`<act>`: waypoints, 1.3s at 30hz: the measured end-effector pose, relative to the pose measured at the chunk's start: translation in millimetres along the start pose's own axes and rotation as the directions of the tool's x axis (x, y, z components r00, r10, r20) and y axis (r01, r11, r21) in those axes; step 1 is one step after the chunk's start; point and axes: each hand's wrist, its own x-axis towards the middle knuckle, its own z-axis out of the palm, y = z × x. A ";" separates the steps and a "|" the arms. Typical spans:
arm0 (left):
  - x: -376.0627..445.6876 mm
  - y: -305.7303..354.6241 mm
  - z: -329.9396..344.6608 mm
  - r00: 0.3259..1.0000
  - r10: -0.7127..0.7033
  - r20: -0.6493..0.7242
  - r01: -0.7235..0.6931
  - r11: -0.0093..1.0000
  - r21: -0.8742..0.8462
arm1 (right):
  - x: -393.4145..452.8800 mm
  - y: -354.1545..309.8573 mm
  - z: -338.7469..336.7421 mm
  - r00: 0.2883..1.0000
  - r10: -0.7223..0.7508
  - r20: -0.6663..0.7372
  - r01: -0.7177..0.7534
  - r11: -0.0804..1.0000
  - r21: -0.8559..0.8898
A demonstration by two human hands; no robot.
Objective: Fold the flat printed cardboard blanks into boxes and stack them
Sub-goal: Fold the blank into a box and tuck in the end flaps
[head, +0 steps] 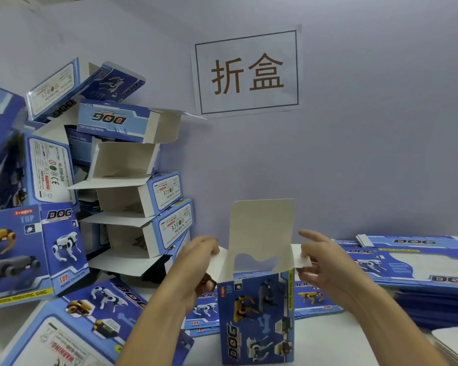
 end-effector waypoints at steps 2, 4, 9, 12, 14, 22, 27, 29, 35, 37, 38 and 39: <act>-0.8 2.5 -0.4 0.993 0.109 0.035 -0.114 0.979 0.167 | -2.5 -2.1 2.8 0.994 -0.104 0.026 0.107 0.981 -0.163; -0.5 4.2 1.1 0.979 0.193 0.064 -0.203 0.937 0.285 | -5.5 -4.8 6.6 0.982 -0.178 0.058 0.187 0.949 -0.255; -0.8 1.5 11.2 0.923 0.369 0.104 -0.384 0.893 0.237 | -8.7 -1.6 14.3 0.939 -0.338 0.066 0.338 0.865 -0.370; -3.8 2.0 12.3 0.886 0.444 0.131 -0.458 0.883 0.106 | -8.5 0.5 12.7 0.904 -0.424 0.063 0.414 0.828 -0.377; -6.9 1.6 13.0 0.884 0.446 0.142 -0.458 0.886 0.073 | -7.2 1.1 10.1 0.907 -0.409 0.099 0.417 0.840 -0.346; -0.5 3.4 5.5 0.935 0.329 -0.132 -0.339 0.939 -0.058 | -6.8 3.1 2.4 0.834 -0.265 0.484 0.372 0.918 -0.136; 1.7 4.5 0.8 0.977 0.195 -0.087 -0.209 0.960 -0.187 | -9.6 4.3 3.9 0.869 -0.213 0.447 0.367 0.883 -0.292; 3.2 5.2 -2.3 0.964 0.258 -0.070 -0.265 0.958 -0.111 | -11.3 4.5 4.5 0.873 -0.203 0.444 0.356 0.887 -0.295; 2.0 14.3 -12.0 0.889 0.457 -0.039 -0.457 0.890 0.018 | -12.4 4.6 4.1 0.839 -0.211 0.502 0.354 0.912 -0.209; -0.3 14.3 -7.3 0.887 0.457 -0.070 -0.459 0.888 -0.020 | -12.3 5.0 4.8 0.815 -0.208 0.541 0.344 0.925 -0.163; -1.1 13.4 -4.1 0.882 0.458 -0.111 -0.466 0.883 -0.062 | -12.7 5.6 5.9 0.802 -0.205 0.561 0.337 0.931 -0.140; -1.9 12.6 -1.3 0.875 0.458 -0.160 -0.476 0.874 -0.102 | -13.1 7.1 7.7 0.791 -0.199 0.579 0.321 0.940 -0.116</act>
